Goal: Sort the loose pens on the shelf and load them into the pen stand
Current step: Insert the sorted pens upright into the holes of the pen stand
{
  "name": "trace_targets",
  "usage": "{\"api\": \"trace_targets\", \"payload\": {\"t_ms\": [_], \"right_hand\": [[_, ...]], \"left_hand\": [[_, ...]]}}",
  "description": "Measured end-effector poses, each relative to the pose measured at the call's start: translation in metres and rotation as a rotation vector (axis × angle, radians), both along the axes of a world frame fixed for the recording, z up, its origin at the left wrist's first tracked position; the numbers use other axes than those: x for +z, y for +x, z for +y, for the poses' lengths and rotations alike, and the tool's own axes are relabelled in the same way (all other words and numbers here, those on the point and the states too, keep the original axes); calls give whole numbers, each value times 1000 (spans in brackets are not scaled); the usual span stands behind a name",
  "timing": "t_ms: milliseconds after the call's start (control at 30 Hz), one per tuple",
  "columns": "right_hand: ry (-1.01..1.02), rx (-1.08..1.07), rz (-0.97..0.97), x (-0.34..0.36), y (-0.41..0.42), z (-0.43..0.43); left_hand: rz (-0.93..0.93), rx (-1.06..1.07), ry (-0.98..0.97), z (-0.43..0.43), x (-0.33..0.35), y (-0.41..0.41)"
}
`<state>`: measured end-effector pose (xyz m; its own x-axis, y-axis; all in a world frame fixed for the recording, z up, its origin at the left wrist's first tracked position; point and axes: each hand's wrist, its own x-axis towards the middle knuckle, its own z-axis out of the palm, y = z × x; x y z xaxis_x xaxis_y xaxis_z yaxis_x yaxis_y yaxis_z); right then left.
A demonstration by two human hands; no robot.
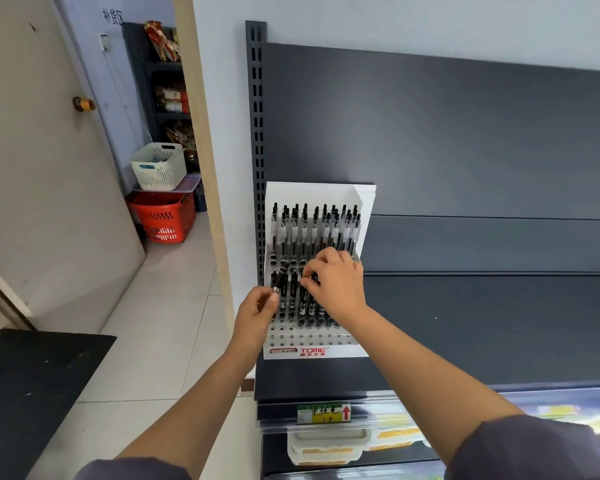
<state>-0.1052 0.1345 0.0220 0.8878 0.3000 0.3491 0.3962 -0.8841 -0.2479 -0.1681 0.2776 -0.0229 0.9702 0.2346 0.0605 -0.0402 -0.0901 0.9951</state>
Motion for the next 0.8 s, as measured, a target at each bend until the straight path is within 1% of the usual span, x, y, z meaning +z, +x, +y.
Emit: {"api": "trace_targets", "payload": {"t_ms": [100,233,267,300,367,400,500,533,600,667,733,800], "right_hand": [[6,-2,-28,-5,-2,0],[-4,30,35,1,1,-2],[23,42,31,2,0,-3],[89,53,17,5,0,-4],[289,65,18,15,-4,-3],[365,76,55,20,-6,-2],[414,147,212,30,-10,3],[469,157,273,31,-11,5],[690,131,393,31,-13,6],[884,74,472,31,-15,5],[958,36,522,31,-15,4],[957,41,538,33,-14,3]], "left_hand": [[-10,24,12,3,-3,2],[-19,20,19,3,-5,2],[-21,16,14,2,-5,2],[-26,12,9,2,-5,2],[-34,7,-3,0,-4,2],[-34,3,-15,-1,-3,2],[-33,-5,-34,-6,1,5],[-37,-1,-21,-8,2,5],[-61,17,19,-10,5,6],[-86,40,50,-11,7,6],[-95,50,73,-11,9,7],[-93,34,60,-11,10,6]]}}
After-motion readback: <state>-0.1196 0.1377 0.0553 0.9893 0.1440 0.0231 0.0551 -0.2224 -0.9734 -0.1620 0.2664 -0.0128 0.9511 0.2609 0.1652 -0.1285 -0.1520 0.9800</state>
